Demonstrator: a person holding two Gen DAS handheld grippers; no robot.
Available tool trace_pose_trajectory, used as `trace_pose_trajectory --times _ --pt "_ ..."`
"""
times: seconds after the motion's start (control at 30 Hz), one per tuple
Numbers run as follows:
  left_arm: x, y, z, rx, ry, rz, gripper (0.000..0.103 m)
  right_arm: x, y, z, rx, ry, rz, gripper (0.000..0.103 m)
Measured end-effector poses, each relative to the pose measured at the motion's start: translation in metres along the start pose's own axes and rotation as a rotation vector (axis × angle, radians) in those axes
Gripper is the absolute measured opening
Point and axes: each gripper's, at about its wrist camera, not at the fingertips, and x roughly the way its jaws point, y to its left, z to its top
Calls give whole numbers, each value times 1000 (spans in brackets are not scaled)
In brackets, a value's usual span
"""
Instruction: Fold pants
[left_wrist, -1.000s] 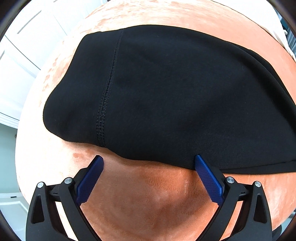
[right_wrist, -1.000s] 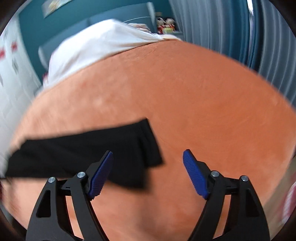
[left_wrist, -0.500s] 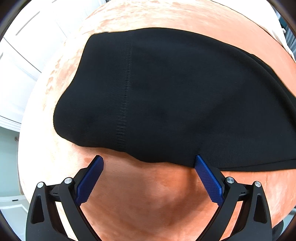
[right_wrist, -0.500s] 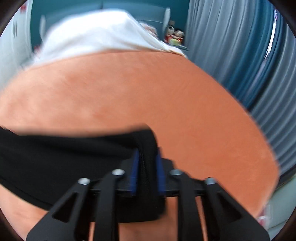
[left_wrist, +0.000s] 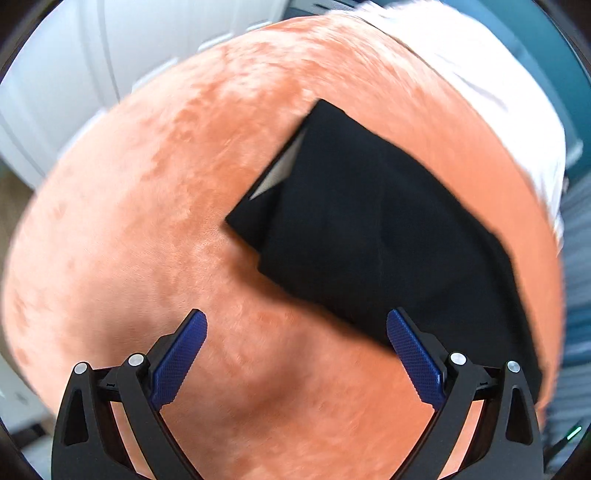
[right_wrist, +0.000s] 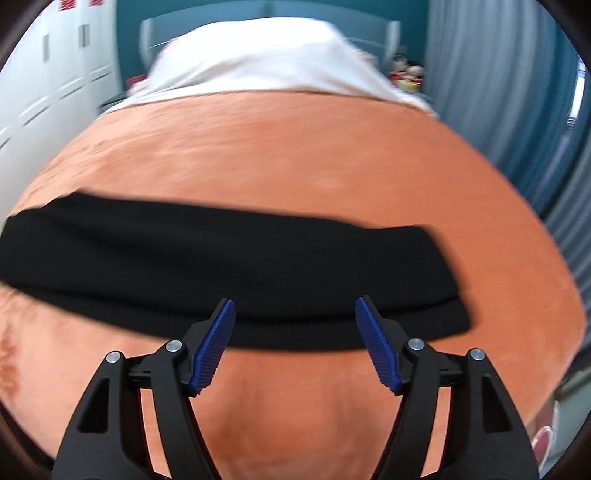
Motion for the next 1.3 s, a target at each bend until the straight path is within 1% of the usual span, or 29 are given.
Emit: trace_pose_trajectory --times 0.07,0.13,0.17,0.2,0.23,0.27,0.3,0.37,0.4,0.47,0.5,0.53,0.57,0.6,0.63,0.67,0.73,0.77,0.87,0.93,0.97,1.0,1.07,1.13,1.17,1.2,1.23,1.27,1.3 --pt "11 12 4 -80 25 -54 93 0 44 -6 -20 12 51 66" --pt "22 11 7 -119 39 -58 78 3 73 -9 -24 53 125 66" --pt "27 11 10 -113 53 -59 60 3 86 -12 -31 62 131 66" --pt "34 10 11 -101 71 -58 28 4 98 -15 -38 69 139 66" --pt "38 5 6 -93 82 -46 15 1 111 -18 -51 80 152 67" --pt "39 2 8 -76 81 -34 13 -1 126 -21 -65 88 148 67" --pt "36 -1 12 -43 55 -22 9 -2 136 -22 -85 97 140 68" --pt "17 -13 20 19 0 -15 9 -12 152 -26 -98 97 128 68" --pt "0 -18 29 46 -42 -33 9 -17 155 -25 -96 94 132 68" --pt "-20 -22 42 68 -85 -68 9 -26 160 -20 -93 88 125 68" --pt "-23 -23 50 88 -94 -56 9 -27 162 -18 -90 82 118 72" --pt "-17 -23 49 114 -82 -16 10 -26 162 -17 -88 82 116 82" --pt "1 -22 49 142 -44 63 11 -25 163 -18 -88 84 105 85" --pt "25 -17 44 144 31 105 11 -21 164 -20 -91 90 89 85" --pt "37 -9 37 130 77 118 11 -14 163 -23 -89 114 81 85" --pt "44 -2 33 108 91 108 12 -9 162 -24 -78 134 78 85" --pt "28 -4 26 117 26 103 19 -7 153 -25 -34 149 86 85" --pt "20 -4 22 117 2 126 23 -7 148 -24 -15 146 91 85" --pt "4 1 11 114 -39 205 41 1 138 -16 4 151 107 85" --pt "-7 5 2 103 -50 232 43 8 143 -4 -24 143 135 85" --pt "-13 4 -1 100 -59 228 43 11 149 7 -32 129 165 85" --pt "-17 0 -2 102 -64 218 43 14 153 18 -28 119 200 85" --pt "-25 -13 -3 116 -95 206 43 26 170 50 -22 107 308 85" --pt "-33 -31 -7 152 -124 173 55 46 196 87 -35 105 384 85" --pt "-31 -42 -7 175 -126 157 66 58 211 103 -49 109 399 83" --pt "-19 -52 0 193 -127 155 72 68 227 117 -72 100 392 83" --pt "-8 -62 2 217 -130 182 72 82 251 132 -126 98 392 72" --pt "7 -67 5 233 -119 227 72 93 269 140 -163 100 389 66" --pt "21 -68 6 238 -92 269 72 104 286 146 -191 117 401 51"
